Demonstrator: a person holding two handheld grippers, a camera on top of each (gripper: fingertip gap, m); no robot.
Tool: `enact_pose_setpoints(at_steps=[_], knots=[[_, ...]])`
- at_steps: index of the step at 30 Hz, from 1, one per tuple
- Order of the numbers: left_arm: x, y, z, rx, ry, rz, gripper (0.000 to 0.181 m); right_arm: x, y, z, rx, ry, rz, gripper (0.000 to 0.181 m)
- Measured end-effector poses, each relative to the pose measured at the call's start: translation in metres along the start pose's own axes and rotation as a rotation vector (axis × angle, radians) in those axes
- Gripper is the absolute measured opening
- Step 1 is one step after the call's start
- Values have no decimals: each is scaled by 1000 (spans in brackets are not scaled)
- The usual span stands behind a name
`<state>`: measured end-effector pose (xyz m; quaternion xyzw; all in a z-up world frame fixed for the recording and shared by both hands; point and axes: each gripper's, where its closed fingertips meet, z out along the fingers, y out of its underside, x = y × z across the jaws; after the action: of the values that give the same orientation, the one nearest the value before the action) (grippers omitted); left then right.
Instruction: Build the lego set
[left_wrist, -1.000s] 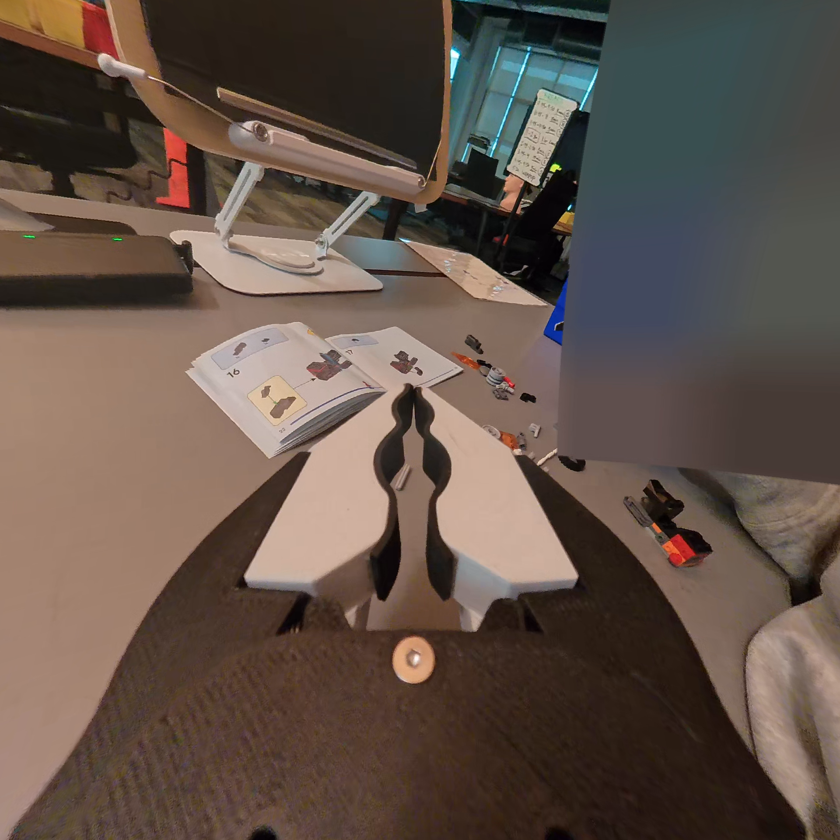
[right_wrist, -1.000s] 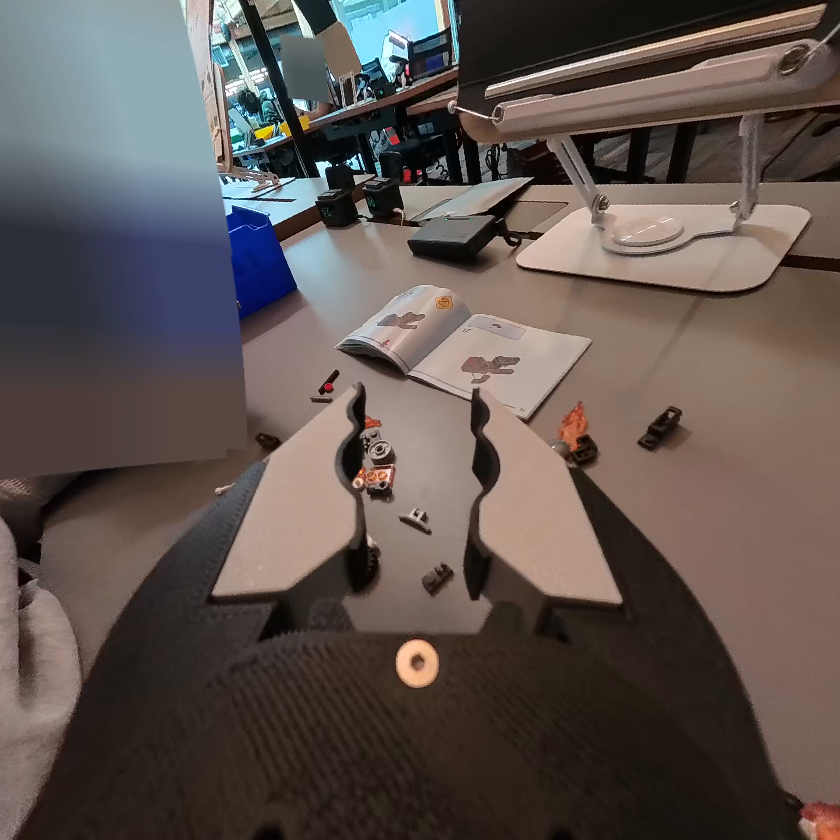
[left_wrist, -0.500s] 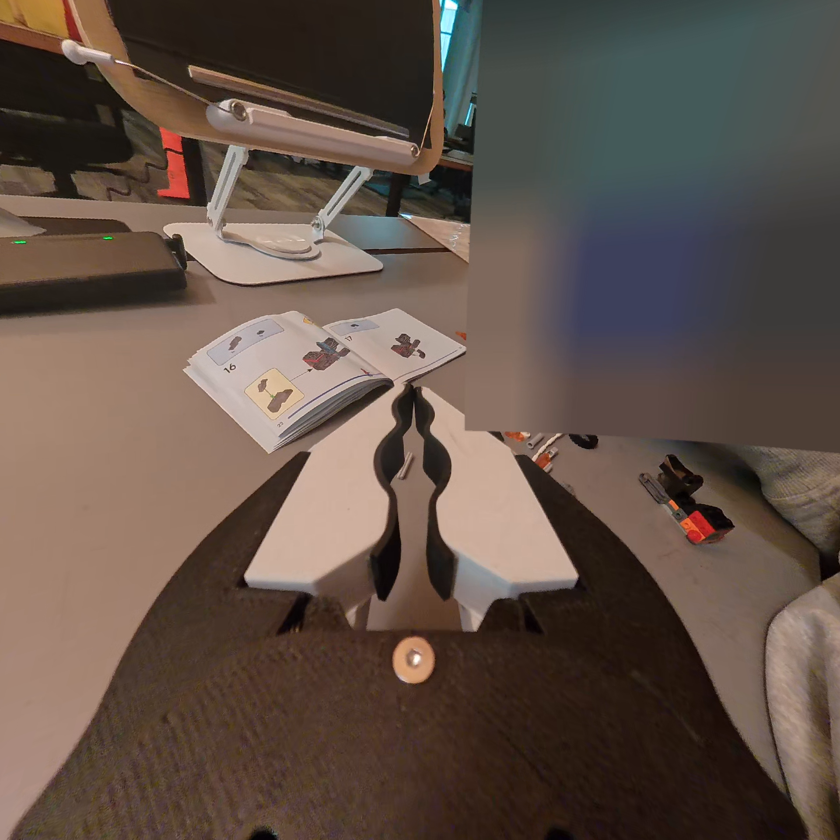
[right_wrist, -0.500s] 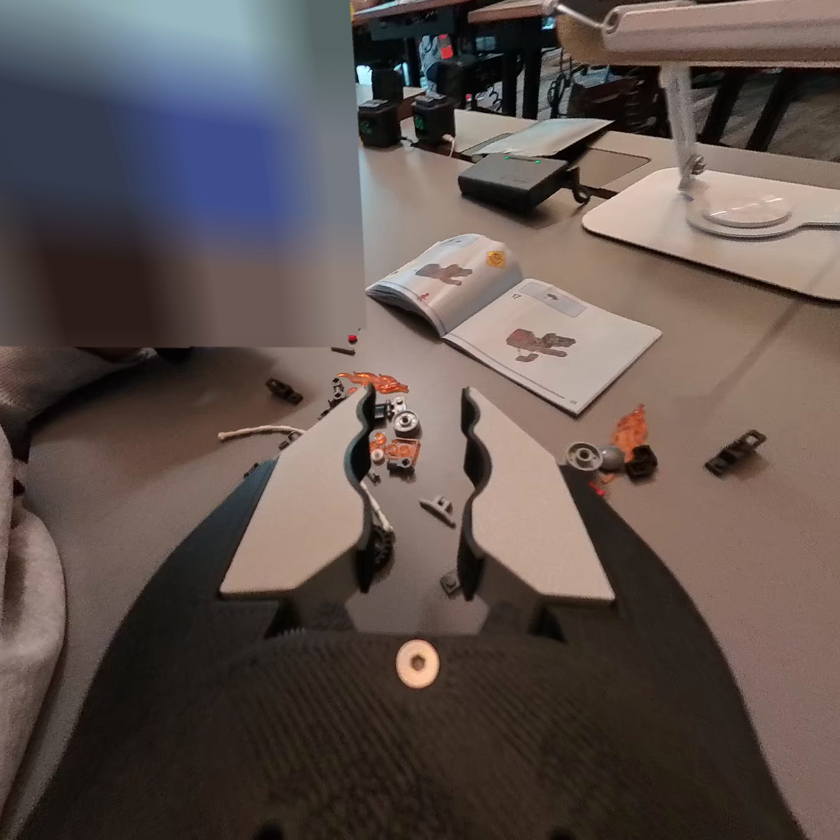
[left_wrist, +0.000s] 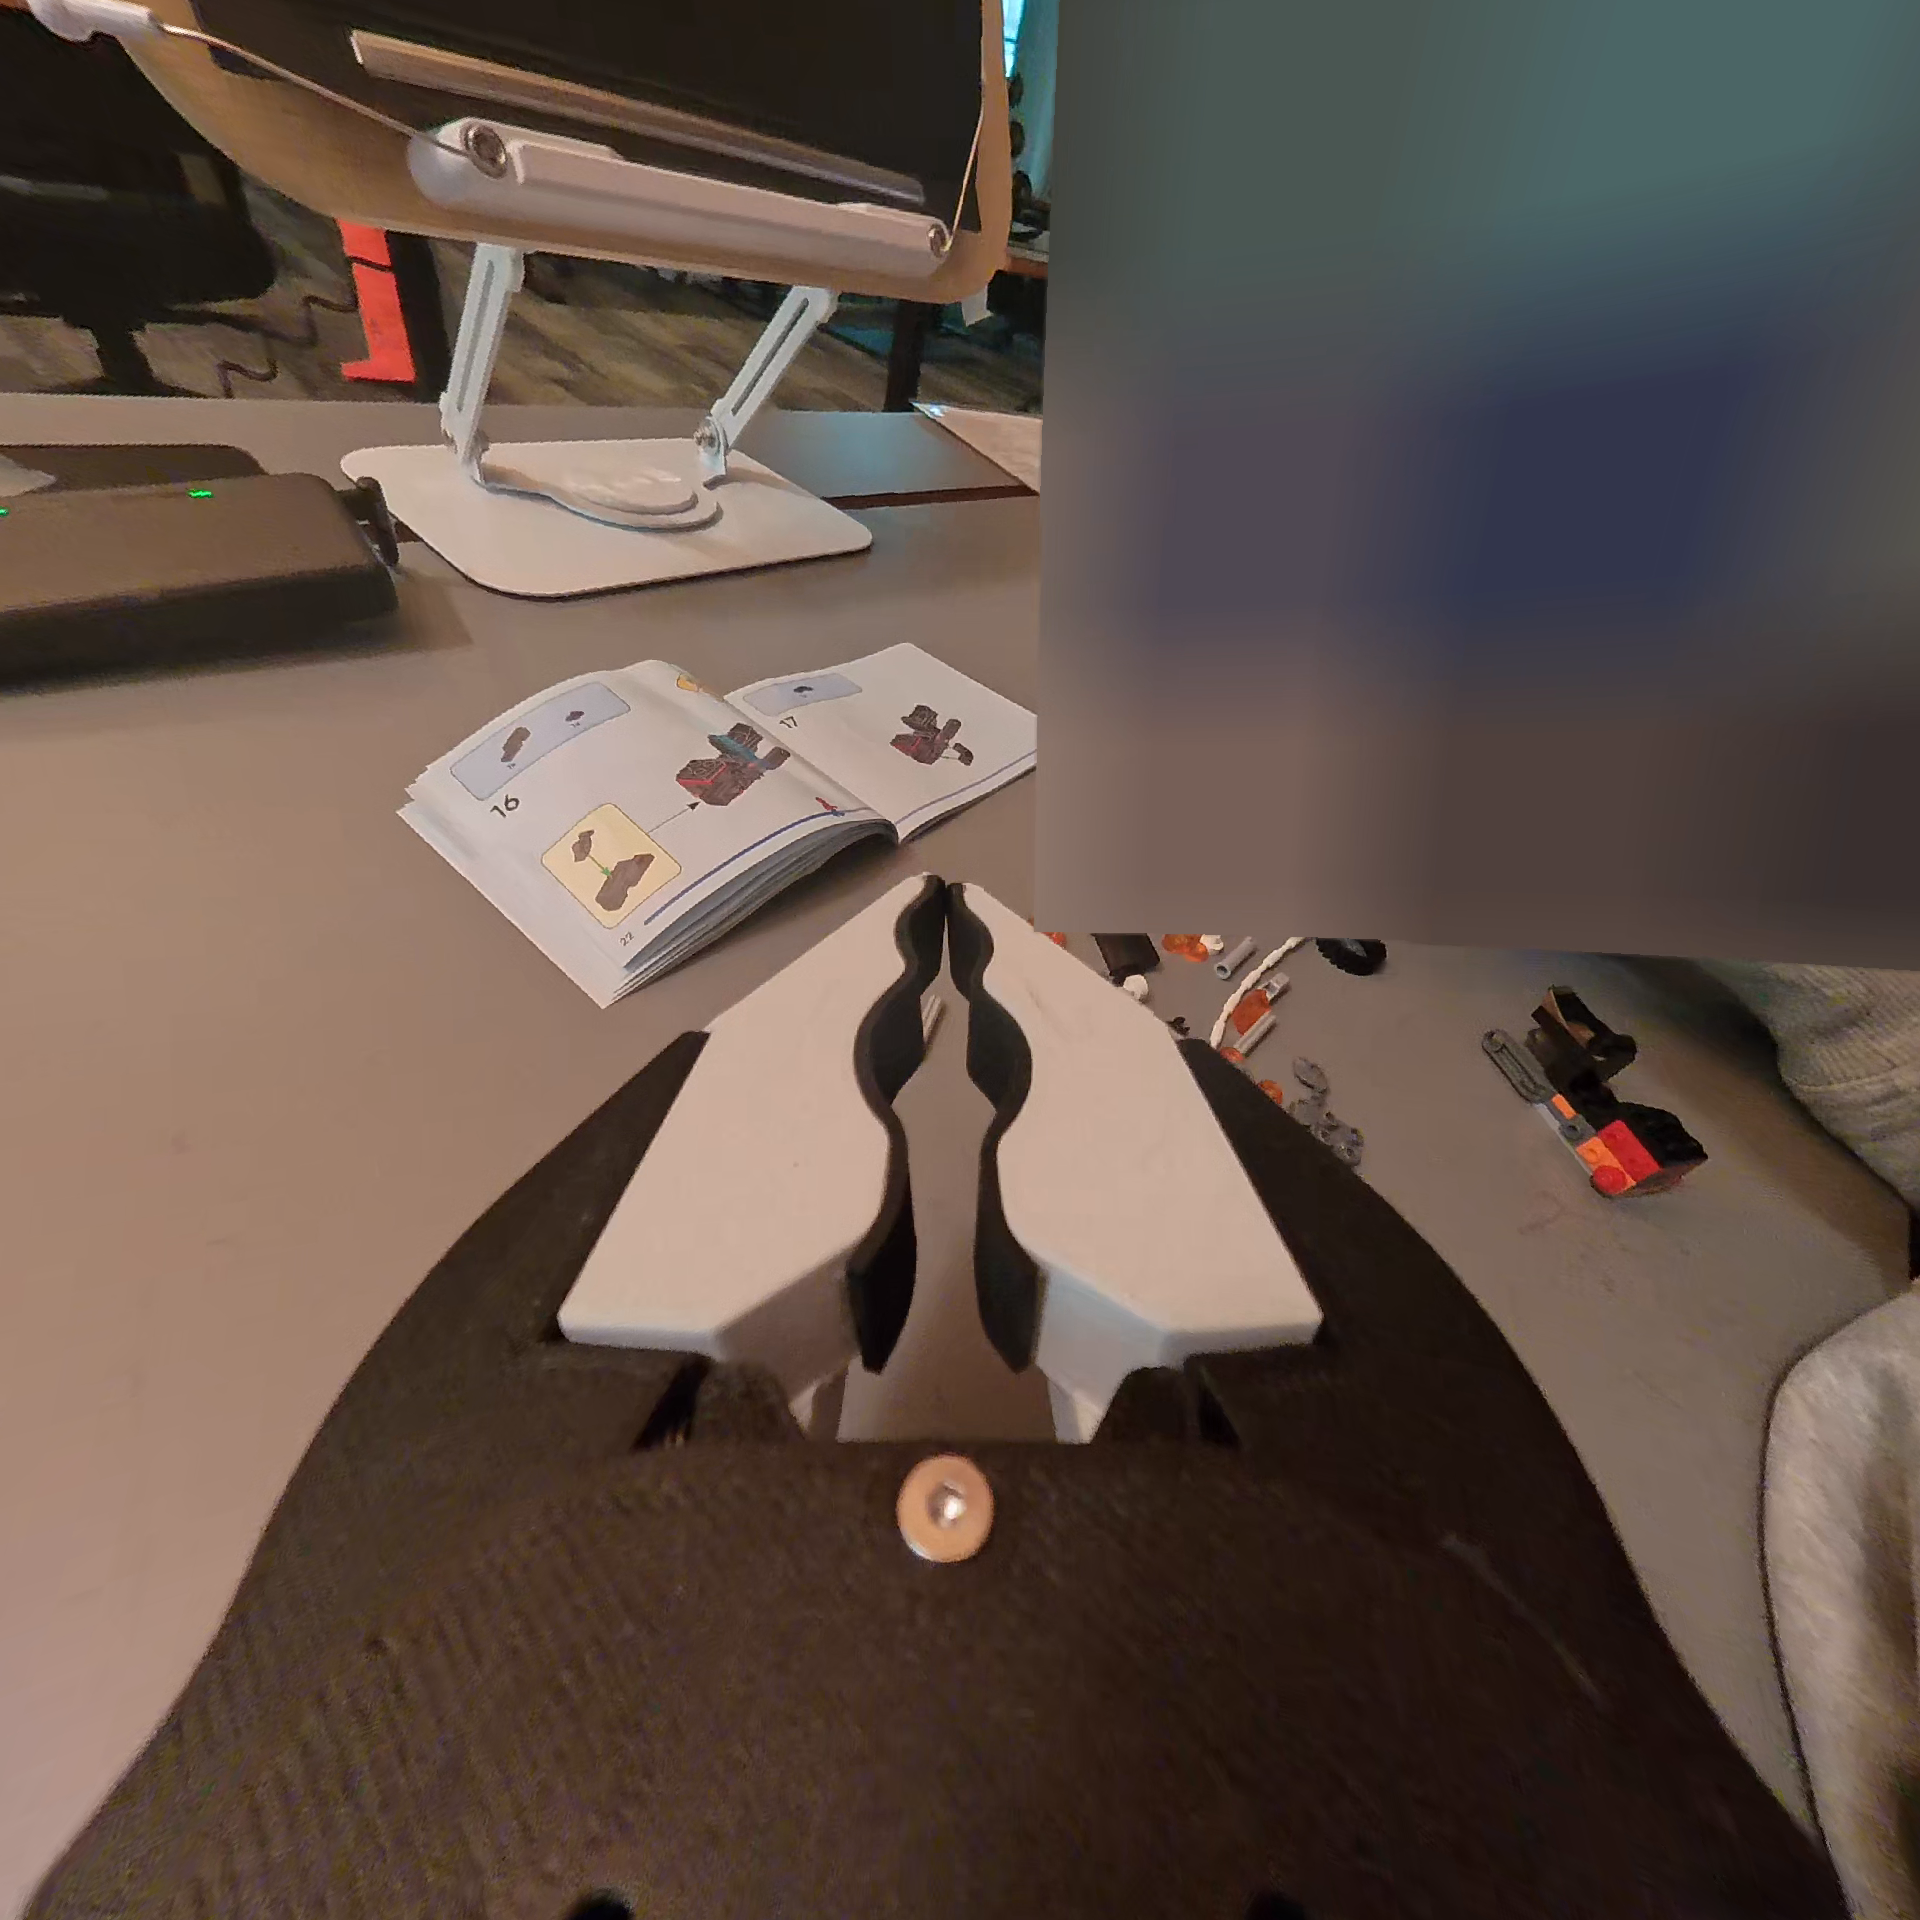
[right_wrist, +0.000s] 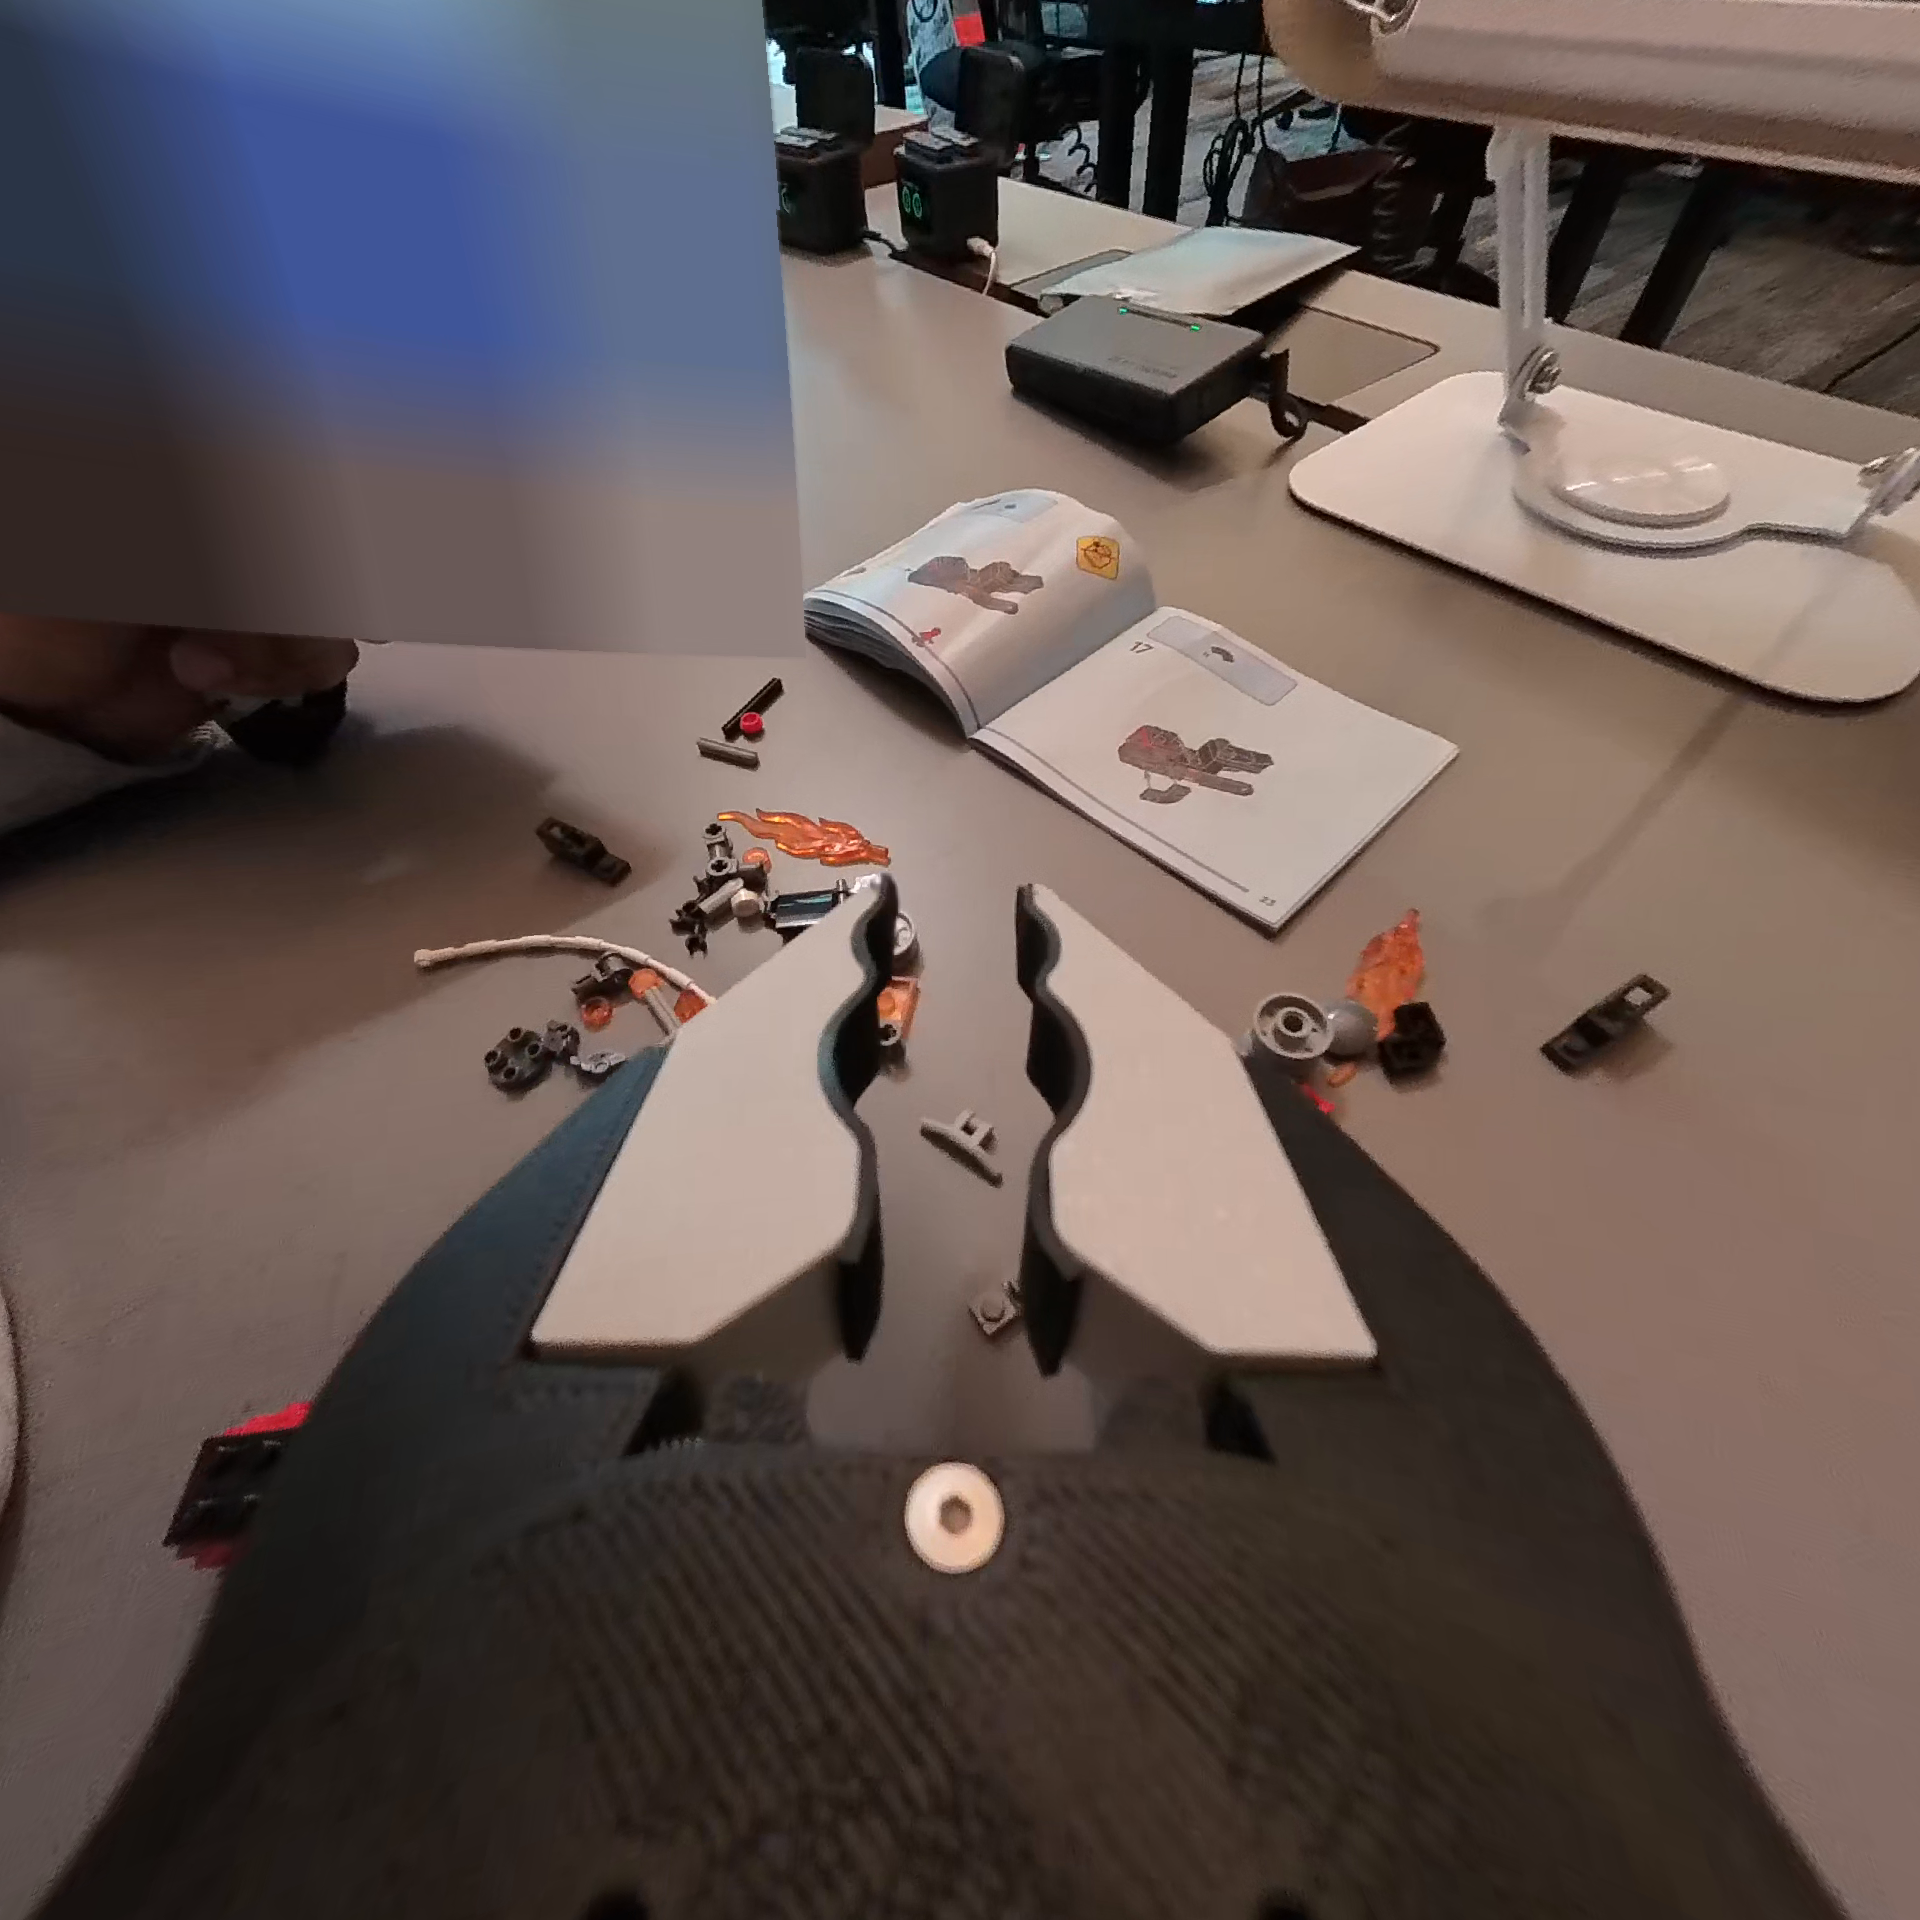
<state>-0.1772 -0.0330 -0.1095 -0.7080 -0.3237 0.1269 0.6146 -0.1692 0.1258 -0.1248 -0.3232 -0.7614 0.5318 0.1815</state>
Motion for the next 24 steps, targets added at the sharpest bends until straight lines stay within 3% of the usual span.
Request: enact_pose_setpoints(at_steps=[16, 24], knots=[[2, 6, 3, -47, 11, 4, 0, 0, 9, 7, -38, -15, 8, 20], [3, 7, 4, -57, 7, 14, 0, -13, 5, 5, -37, -58, -34, 9]])
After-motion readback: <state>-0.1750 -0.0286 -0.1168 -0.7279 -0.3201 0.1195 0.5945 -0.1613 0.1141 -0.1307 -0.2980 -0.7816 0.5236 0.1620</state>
